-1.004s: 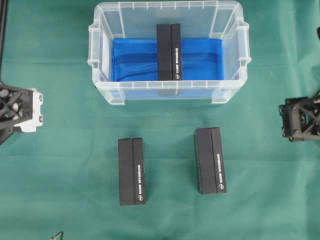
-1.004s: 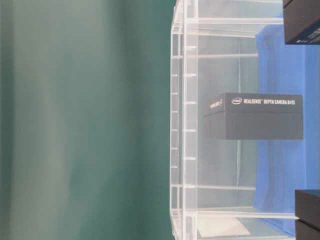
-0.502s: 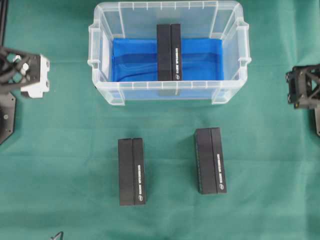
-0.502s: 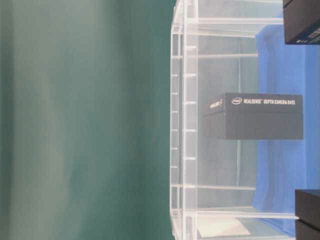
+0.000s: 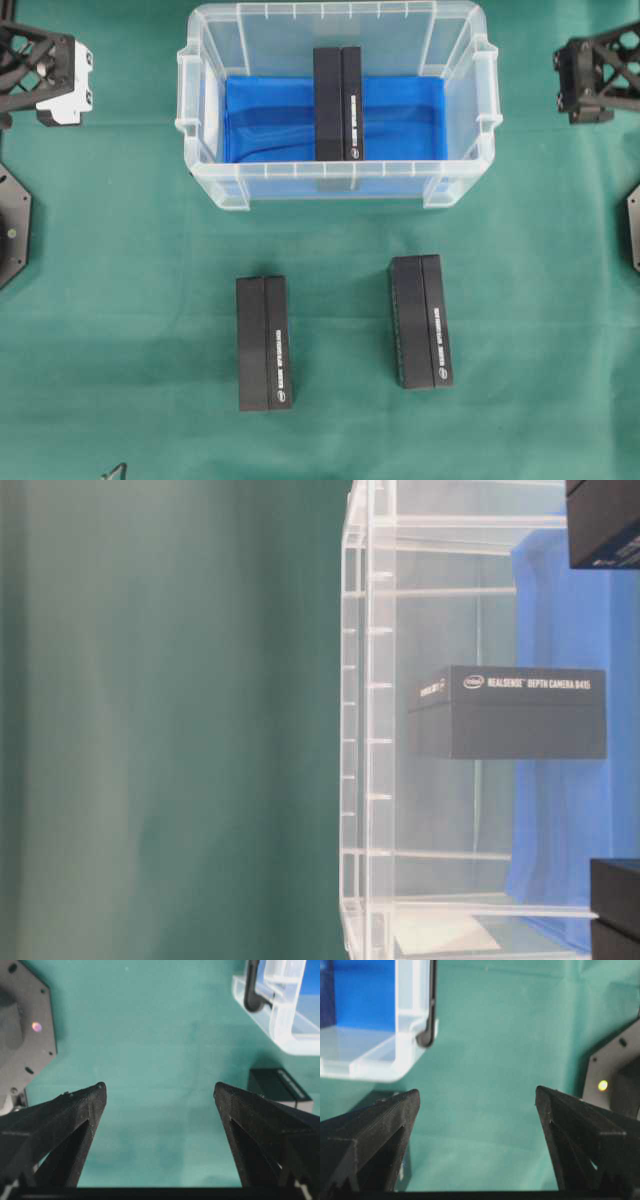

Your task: Take the box out of the case with both arms.

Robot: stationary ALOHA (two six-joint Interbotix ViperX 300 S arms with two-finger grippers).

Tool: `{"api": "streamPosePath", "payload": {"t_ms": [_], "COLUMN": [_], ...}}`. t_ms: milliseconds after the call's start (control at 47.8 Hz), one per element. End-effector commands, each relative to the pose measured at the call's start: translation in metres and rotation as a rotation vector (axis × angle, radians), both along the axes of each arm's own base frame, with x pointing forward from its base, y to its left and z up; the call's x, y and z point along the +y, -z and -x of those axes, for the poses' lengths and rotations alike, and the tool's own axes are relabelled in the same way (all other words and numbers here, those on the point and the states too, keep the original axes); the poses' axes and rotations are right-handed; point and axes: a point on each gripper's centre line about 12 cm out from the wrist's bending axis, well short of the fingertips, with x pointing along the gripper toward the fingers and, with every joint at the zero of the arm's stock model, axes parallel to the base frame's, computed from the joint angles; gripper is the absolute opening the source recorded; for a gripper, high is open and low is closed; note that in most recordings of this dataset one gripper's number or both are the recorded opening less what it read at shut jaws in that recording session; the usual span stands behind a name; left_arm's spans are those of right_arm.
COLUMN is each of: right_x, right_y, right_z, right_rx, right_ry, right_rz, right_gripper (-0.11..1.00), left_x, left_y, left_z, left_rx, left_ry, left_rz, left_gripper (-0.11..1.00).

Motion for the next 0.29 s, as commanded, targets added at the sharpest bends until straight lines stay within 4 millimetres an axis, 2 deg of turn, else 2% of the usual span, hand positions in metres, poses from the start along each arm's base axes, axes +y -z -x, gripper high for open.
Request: {"api": "streamPosePath", "payload": {"t_ms": [0, 272], "right_x": [-0.009, -0.029], "right_y": [-0.006, -0.005], "right_z": [0.003, 0.006], "right_rx": [-0.026, -0.022], "right_ry": [0.016, 0.018], "right_rz": [0.007, 0.020], "right_gripper": [0.92, 0.92], "left_x": [0.007, 0.022], "left_y": [-0.005, -0.005], "left_z": [0.004, 0.007], "left_rx": [-0.016, -0.012], "left_ry": [-0.010, -0.018], "left_rz": [-0.010, -0.019], "left_gripper": [0.88, 0.88]}}
